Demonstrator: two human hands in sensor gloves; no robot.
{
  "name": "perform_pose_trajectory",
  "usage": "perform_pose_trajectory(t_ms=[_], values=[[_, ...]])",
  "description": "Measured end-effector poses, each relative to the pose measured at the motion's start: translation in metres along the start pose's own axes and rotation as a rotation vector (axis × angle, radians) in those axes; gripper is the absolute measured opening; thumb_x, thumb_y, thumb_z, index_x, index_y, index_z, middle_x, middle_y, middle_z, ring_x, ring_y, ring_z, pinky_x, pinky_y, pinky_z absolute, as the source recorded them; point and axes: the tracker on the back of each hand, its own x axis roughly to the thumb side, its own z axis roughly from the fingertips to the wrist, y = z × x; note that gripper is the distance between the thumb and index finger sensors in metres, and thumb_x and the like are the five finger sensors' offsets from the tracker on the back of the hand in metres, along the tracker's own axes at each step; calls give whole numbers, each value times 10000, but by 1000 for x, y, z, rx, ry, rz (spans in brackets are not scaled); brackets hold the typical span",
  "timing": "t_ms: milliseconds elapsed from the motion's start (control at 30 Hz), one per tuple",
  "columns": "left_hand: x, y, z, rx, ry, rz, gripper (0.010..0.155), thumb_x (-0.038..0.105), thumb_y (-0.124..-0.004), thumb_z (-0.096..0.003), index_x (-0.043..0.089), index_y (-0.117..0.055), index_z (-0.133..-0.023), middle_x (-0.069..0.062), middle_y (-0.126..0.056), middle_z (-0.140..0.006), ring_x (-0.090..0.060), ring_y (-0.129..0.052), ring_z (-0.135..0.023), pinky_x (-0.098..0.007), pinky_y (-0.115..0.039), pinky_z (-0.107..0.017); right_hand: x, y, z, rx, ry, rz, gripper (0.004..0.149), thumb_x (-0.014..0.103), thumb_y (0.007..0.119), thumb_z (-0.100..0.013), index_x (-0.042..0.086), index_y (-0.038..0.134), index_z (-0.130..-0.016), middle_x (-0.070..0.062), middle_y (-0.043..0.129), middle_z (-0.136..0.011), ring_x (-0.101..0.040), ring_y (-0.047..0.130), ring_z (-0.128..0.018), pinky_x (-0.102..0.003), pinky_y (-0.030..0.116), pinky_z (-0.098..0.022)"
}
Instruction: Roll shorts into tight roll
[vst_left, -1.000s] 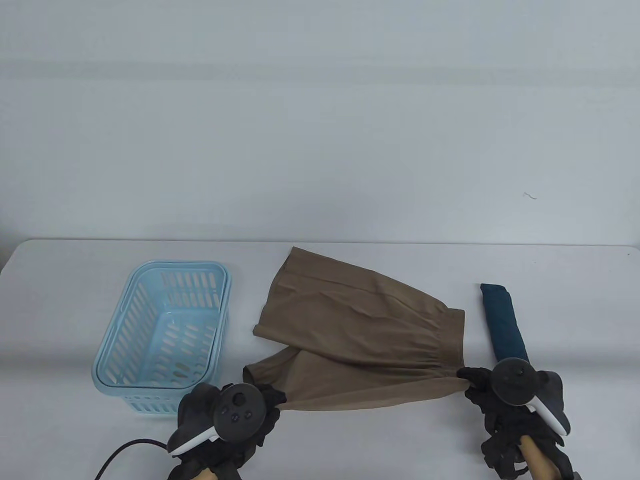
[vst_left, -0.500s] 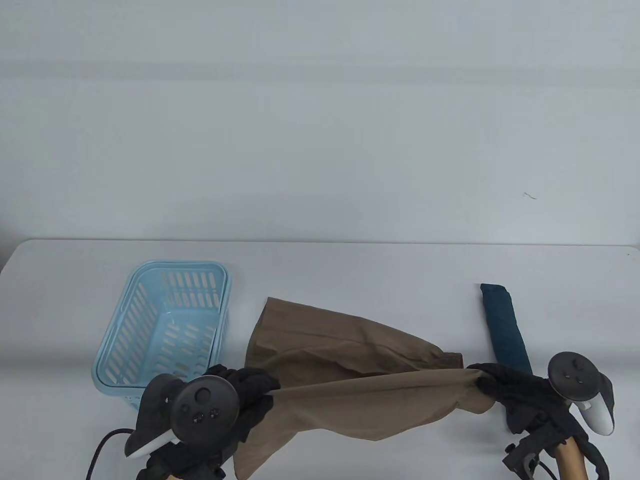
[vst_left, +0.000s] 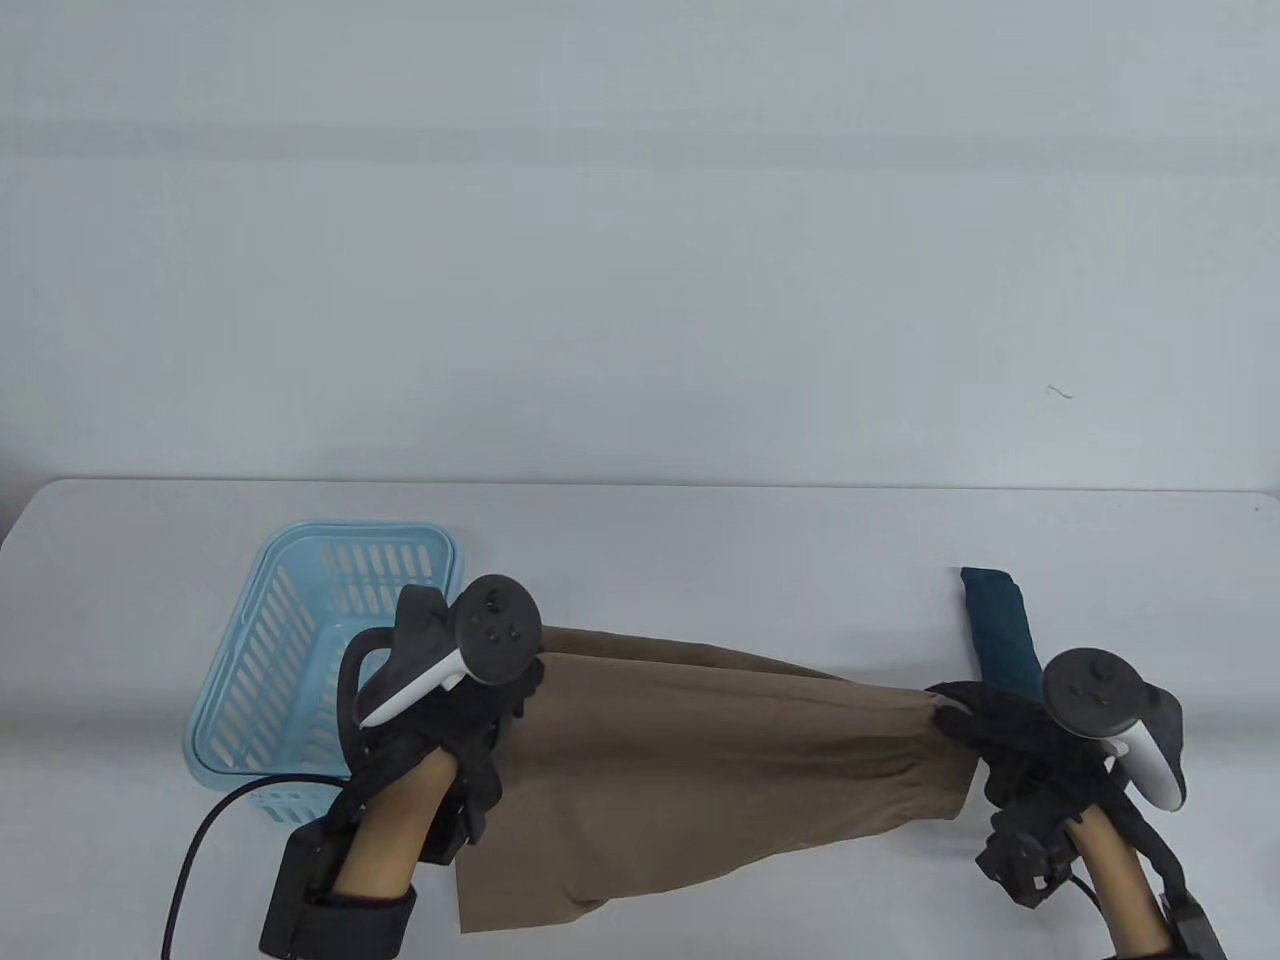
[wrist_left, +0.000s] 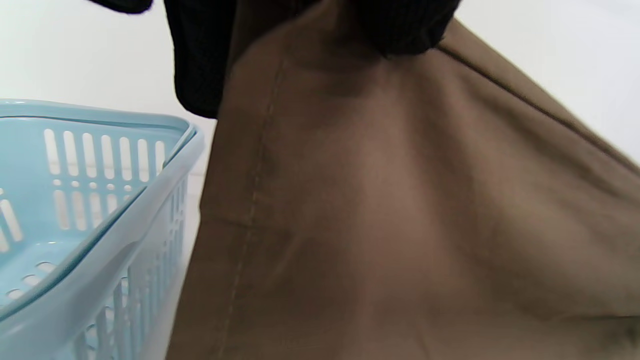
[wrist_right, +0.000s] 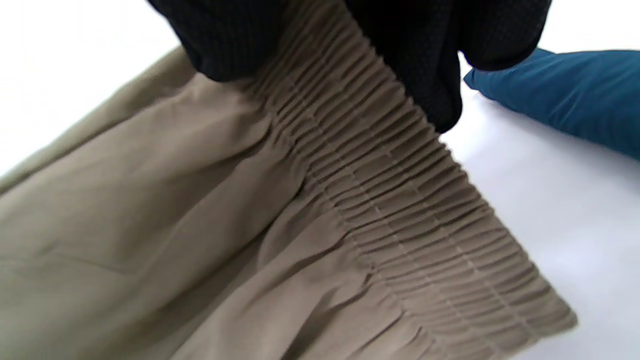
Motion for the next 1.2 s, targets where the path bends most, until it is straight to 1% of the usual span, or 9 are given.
perform_pose_trajectory(t_ms=[133,233,333,400,433,567,800,1033,1200], values=[[0,-7,-52,-84,100,-73,470,358,-651,-546,173,-761,-964,-177,-844,-997,-444,-858,-902,-709,-465,-693,4,5,-32,-21,61,93,469,348,702,-500,142,755,-918,-118,894,-813,-351,868,-736,-597,592,-650],[-1,-15,-92,-122,175,-114,480,360,-646,-543,168,-749,-970,-173,-836,-1003,-439,-851,-910,-710,-447,-694,2,10,-56,-3,107,142,469,351,704,-497,140,760,-912,-118,901,-805,-348,874,-731,-594,598,-649],[-1,-21,-120,-75,295,-153,553,382,-626,-543,139,-640,-1039,-204,-727,-1074,-476,-749,-974,-720,-395,-698,-1,15,-74,-63,163,186,499,344,692,-501,146,701,-959,-129,841,-885,-370,821,-803,-612,567,-662],[3,-22,-130,-26,307,-167,590,390,-624,-541,123,-578,-1065,-215,-660,-1104,-497,-685,-1001,-720,-370,-698,-2,17,-77,-108,166,213,540,338,677,-507,155,617,-1012,-137,750,-980,-396,735,-892,-629,537,-674],[8,-23,-133,-19,285,-155,596,390,-624,-541,119,-568,-1069,-218,-649,-1109,-504,-669,-1007,-722,-363,-698,-3,18,-77,-117,156,222,559,339,675,-508,156,585,-1028,-142,712,-1009,-406,699,-919,-632,523,-680],[24,-29,-129,-33,191,-133,611,397,-619,-543,121,-537,-1081,-220,-605,-1131,-517,-614,-1031,-719,-347,-703,-5,22,-69,-100,106,247,574,338,671,-508,150,562,-1039,-153,677,-1035,-424,663,-939,-636,516,-679],[59,-59,-99,-97,29,-125,611,400,-616,-544,120,-537,-1081,-222,-605,-1129,-519,-618,-1028,-715,-356,-701,4,33,-47,-50,57,314,580,338,669,-510,152,551,-1046,-155,657,-1054,-430,651,-950,-638,516,-679],[89,-99,-64,-134,-108,-118,607,406,-611,-544,126,-541,-1078,-214,-612,-1127,-506,-631,-1027,-709,-375,-698,27,64,-33,24,-12,453,582,340,667,-511,163,545,-1051,-147,644,-1072,-433,622,-976,-637,506,-687],[103,-131,-45,-167,-159,-61,609,397,-614,-544,115,-537,-1078,-226,-601,-1128,-518,-617,-1026,-710,-377,-696,30,91,-31,85,-7,551,602,358,665,-507,180,515,-1062,-132,588,-1110,-429,540,-1022,-639,472,-700]])
